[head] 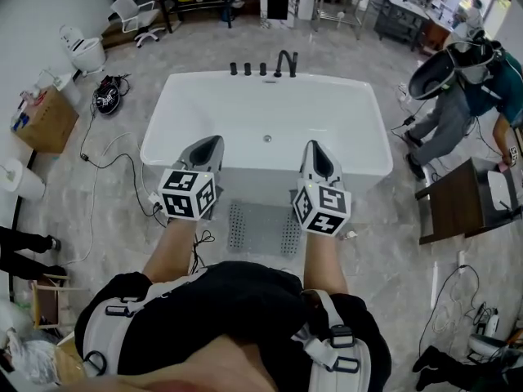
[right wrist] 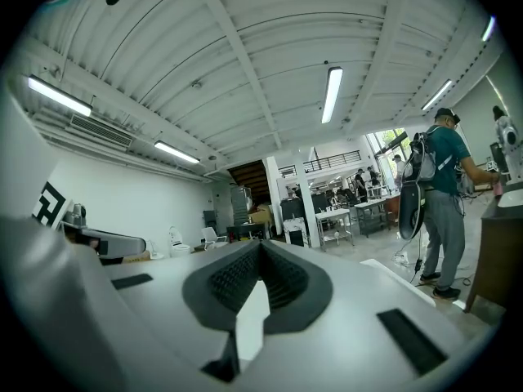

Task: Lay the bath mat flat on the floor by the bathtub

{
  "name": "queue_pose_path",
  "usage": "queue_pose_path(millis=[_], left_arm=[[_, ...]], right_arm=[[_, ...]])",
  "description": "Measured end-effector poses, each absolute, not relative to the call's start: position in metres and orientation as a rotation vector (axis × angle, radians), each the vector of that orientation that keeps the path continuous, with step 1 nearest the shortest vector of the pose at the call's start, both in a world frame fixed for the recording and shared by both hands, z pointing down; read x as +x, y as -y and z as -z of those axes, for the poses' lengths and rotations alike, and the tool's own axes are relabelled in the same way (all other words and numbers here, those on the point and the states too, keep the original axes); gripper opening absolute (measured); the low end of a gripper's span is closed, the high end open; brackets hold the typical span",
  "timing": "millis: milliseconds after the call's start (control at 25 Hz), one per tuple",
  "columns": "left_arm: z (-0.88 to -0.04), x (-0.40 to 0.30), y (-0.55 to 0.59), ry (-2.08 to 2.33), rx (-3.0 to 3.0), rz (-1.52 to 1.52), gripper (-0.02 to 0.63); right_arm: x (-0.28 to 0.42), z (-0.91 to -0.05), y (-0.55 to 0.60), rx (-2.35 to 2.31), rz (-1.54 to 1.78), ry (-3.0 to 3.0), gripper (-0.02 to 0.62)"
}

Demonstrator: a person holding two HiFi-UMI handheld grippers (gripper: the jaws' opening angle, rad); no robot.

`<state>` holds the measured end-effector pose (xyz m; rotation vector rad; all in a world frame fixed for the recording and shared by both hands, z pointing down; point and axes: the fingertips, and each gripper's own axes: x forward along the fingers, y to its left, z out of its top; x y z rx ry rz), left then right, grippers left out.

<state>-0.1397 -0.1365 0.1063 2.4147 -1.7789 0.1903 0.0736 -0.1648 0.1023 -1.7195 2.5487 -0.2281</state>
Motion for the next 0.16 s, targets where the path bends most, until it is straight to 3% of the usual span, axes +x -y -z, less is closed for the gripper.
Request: queue_pose_path(millis=[160], left_arm=[[-0.1127,-0.1464,0.1282,1.767,2.414,-0.194,0.005]], right_arm=[[0.067,-0.1085,0.1558,-1.728,0.234,-2.544,0.005]])
